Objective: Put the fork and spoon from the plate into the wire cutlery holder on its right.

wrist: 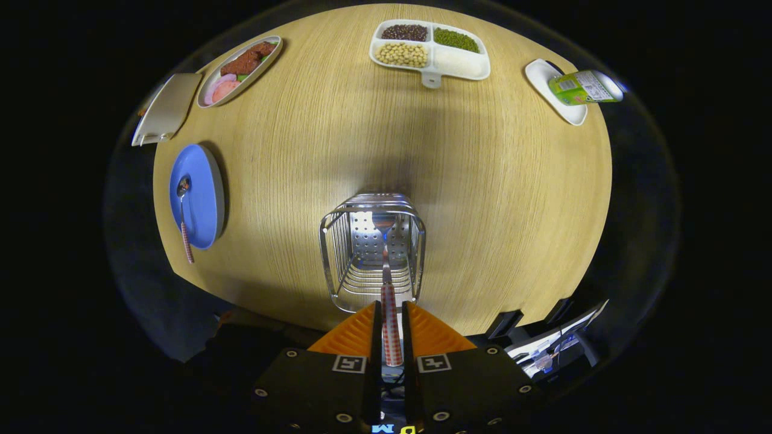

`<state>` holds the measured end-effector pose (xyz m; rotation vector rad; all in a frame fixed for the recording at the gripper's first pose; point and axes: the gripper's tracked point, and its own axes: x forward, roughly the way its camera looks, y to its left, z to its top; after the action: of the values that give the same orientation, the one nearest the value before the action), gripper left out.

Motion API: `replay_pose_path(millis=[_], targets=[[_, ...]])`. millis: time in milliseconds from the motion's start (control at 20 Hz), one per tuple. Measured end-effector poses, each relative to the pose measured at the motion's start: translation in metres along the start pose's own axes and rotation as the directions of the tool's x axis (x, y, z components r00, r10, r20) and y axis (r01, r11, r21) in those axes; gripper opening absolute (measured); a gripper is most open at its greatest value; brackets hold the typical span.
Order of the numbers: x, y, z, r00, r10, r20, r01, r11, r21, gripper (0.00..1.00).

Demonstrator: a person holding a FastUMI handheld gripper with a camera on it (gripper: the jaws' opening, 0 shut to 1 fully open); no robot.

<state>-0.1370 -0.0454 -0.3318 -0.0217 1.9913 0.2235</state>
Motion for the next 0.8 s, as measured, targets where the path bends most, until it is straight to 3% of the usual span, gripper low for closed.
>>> replay_pose_path(millis=[200,450,550,800], targets=[[-0.034,0.016,0.022,0.975,0.034,0.221,-0.042,0.999,0.035,0.26],[-0.071,0.05,0.029,0.917,0.072,0.392,-0.1,0.994,0.052,0.75],[-0.08,0.073,0.024,0.905,0.101,0.412,-0.131,0.99,0.044,0.85],[-0.08,0.128,0.019,0.899,0.15,0.412,-0.165,0.986,0.0,0.89]])
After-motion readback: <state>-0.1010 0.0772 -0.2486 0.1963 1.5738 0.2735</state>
